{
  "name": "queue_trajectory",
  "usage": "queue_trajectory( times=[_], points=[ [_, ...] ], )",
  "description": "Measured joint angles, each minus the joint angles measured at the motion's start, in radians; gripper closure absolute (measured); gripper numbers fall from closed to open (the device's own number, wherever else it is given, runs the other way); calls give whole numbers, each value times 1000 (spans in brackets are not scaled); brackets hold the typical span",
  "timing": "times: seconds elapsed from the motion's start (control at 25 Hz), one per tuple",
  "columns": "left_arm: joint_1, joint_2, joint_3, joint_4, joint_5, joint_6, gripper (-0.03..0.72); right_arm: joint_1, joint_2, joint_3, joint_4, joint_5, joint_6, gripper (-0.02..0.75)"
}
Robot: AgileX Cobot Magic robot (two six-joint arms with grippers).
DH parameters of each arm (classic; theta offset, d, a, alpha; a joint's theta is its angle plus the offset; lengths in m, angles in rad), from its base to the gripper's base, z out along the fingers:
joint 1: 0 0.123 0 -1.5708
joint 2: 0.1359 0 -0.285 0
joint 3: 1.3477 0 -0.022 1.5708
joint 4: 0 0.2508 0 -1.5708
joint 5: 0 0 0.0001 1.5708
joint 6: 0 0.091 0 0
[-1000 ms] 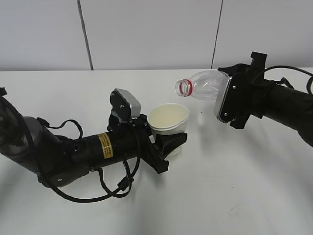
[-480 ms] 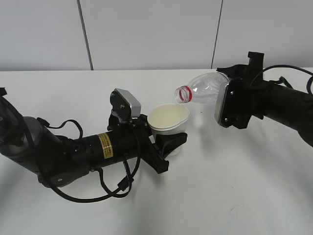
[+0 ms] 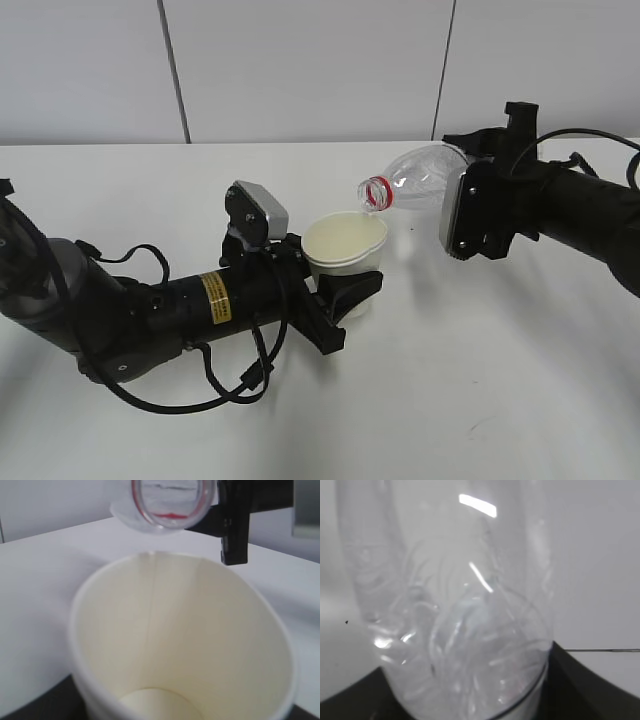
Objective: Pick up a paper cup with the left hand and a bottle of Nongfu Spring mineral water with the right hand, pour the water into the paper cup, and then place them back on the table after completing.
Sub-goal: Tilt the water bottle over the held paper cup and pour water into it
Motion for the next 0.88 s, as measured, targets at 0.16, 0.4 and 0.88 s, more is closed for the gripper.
queue_trajectory(
  times=[0.16,0.4,0.88],
  points=[
    [0,0,0,0,0,0,307,0,0,0,2,0,-20,310],
    [0,0,0,0,0,0,307,0,0,0,4,-17,-45,310],
    [0,0,0,0,0,0,307,0,0,-3,18,-24,-68,310]
  ],
)
